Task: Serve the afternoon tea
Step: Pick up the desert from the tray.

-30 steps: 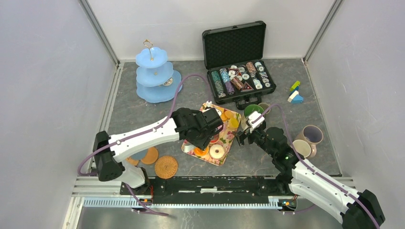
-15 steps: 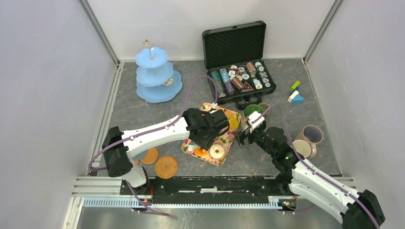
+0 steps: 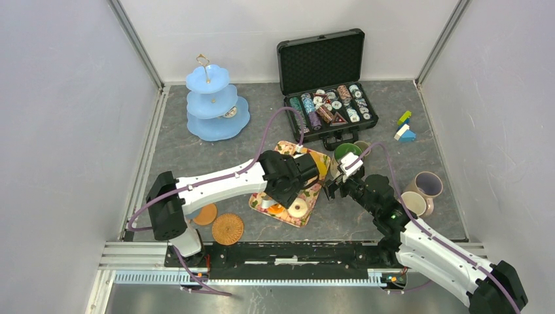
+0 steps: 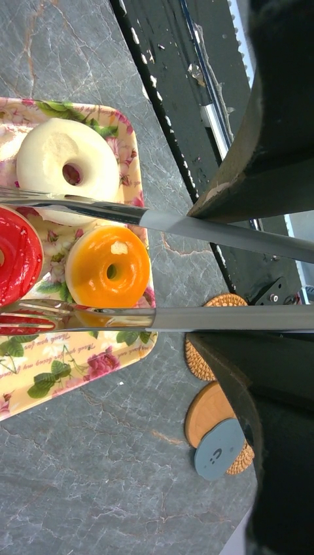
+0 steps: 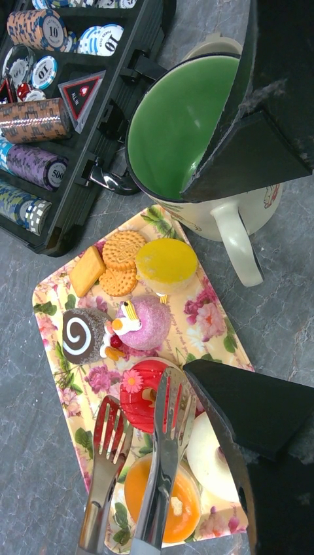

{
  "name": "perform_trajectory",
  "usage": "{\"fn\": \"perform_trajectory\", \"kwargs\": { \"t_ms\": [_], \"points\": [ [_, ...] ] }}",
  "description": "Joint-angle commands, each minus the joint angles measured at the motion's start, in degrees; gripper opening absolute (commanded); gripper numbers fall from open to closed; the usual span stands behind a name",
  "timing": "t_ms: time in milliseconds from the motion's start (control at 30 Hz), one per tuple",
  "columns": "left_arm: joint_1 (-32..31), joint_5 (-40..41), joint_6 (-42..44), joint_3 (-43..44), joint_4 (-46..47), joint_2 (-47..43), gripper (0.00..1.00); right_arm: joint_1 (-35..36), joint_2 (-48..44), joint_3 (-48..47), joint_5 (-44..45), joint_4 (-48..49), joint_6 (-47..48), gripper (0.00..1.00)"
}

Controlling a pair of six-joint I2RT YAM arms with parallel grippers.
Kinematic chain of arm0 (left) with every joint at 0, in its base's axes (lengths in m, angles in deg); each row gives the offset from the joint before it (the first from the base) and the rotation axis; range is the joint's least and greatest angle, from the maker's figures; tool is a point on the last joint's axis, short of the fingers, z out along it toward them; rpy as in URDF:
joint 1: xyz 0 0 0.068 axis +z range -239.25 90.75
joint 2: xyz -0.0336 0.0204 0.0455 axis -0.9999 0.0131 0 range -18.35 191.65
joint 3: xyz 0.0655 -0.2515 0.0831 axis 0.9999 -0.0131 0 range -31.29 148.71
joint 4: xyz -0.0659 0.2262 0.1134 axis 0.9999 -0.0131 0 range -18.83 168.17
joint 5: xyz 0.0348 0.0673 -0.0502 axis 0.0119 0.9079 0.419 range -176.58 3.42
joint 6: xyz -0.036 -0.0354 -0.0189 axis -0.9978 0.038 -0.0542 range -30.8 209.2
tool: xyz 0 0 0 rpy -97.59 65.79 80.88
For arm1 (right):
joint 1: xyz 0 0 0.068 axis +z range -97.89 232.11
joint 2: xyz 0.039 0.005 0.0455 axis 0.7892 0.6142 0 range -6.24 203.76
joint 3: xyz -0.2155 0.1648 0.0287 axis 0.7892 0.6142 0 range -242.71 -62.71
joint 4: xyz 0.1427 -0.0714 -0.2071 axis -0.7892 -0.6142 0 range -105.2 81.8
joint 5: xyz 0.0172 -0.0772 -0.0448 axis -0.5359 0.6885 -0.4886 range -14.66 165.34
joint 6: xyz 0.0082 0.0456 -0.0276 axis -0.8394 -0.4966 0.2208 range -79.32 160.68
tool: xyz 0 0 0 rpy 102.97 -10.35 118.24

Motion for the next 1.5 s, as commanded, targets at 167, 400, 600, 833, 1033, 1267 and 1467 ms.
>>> {"fn": "perform_trajectory", "kwargs": {
  "t_ms": [167, 400, 600, 833, 1033, 1267, 1467],
  "points": [
    [-0.86, 1.75, 2.11, 0.16, 1.48, 0.62, 0.63, 0.27, -0.61, -2.23, 0.36, 1.26, -0.37, 0.98],
    [-1.00, 2.23, 1.76, -0.35, 1.47, 0.96, 0.63, 0.24, -0.58, -2.23, 0.37, 1.22, -0.37, 0.98],
    [-1.08, 2.72, 1.60, -0.56, 1.46, 1.09, 0.56, 0.33, -0.44, -2.20, 0.26, 1.25, -0.46, 0.98],
    [-1.16, 2.99, 1.61, -0.11, 1.09, 0.18, 0.52, 0.28, -0.53, -2.24, 0.39, 1.26, -0.46, 0.98],
    [-1.19, 4.47, 1.72, 2.39, -2.33, -1.78, 0.48, 0.28, -0.45, -2.24, 0.33, 1.23, -0.46, 0.98],
    [-1.18, 7.79, 2.10, 5.58, -7.33, -4.62, 0.45, 0.28, -0.54, -2.23, 0.37, 1.21, -0.46, 0.98],
    [1.35, 22.76, 7.27, 9.72, -16.64, -5.73, 0.47, 0.28, -0.70, -2.20, 0.13, 1.30, -0.54, 0.98]
  ]
}}
